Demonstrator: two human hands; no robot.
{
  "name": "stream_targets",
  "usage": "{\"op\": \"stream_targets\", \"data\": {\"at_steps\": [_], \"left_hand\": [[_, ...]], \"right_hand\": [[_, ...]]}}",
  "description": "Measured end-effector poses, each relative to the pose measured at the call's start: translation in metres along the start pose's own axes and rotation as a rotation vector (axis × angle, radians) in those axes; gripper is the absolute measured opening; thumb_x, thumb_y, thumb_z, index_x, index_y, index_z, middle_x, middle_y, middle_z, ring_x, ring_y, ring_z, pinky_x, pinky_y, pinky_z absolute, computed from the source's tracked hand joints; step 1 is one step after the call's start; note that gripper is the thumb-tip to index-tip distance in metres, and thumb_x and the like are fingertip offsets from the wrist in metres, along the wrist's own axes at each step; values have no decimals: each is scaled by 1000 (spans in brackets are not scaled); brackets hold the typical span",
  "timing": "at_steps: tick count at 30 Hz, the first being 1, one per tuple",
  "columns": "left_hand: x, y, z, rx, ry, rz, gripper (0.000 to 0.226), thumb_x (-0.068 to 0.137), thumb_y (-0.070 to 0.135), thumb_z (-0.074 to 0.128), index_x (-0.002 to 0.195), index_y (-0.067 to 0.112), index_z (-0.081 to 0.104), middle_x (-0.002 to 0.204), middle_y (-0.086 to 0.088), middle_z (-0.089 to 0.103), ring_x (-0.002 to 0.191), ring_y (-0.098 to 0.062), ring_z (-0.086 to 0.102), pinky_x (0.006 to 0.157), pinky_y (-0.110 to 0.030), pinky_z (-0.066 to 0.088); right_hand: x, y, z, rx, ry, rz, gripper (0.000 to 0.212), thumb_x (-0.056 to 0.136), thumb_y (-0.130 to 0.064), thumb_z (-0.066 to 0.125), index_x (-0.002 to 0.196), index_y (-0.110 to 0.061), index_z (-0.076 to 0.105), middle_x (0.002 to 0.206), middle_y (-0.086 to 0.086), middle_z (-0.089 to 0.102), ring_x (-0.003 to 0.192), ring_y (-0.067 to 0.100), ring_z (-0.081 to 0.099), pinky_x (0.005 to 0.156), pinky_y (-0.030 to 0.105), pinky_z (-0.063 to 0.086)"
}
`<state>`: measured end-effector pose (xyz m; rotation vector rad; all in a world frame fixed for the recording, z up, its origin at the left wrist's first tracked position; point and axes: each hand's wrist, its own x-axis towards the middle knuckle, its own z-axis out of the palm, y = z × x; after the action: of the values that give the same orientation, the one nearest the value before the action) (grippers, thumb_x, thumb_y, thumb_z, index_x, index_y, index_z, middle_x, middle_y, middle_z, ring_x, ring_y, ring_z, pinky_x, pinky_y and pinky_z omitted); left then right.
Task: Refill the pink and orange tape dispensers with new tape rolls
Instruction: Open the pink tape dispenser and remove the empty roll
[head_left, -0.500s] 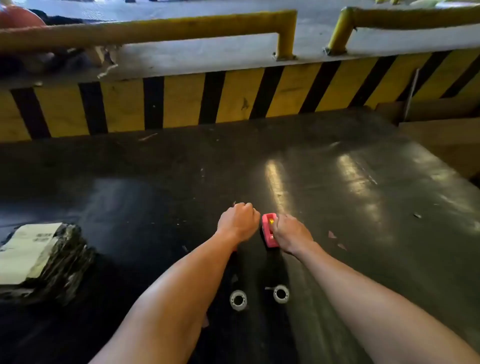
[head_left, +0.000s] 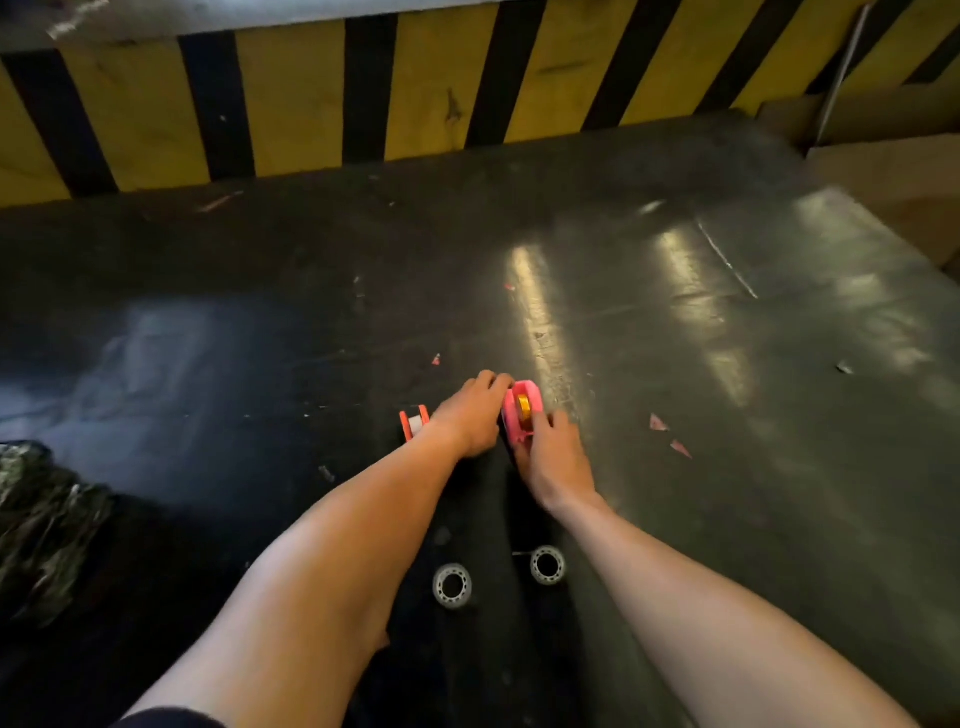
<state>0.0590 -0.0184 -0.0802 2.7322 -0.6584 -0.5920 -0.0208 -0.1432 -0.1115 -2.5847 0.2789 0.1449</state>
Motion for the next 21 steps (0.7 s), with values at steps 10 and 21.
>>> {"op": "stream_targets", "data": {"at_steps": [10, 21], "left_hand": [[0, -3, 8, 72, -104, 26, 77, 90, 30, 69, 155, 27, 28, 145, -10, 40, 124, -31, 53, 101, -45, 51], [-51, 11, 56, -77, -85, 44, 65, 79, 27, 78, 134, 9, 48, 131, -12, 50, 119, -29, 54, 101, -39, 45]], "right_hand": [[4, 32, -21, -41, -149, -213, 21, 86, -15, 62, 104, -5, 63, 108, 13, 57, 100, 35, 56, 86, 41, 47], [-27, 50, -42, -27, -280, -343, 23, 84, -13, 60, 107, -9, 63, 106, 13, 63, 100, 32, 61, 85, 31, 44]]}}
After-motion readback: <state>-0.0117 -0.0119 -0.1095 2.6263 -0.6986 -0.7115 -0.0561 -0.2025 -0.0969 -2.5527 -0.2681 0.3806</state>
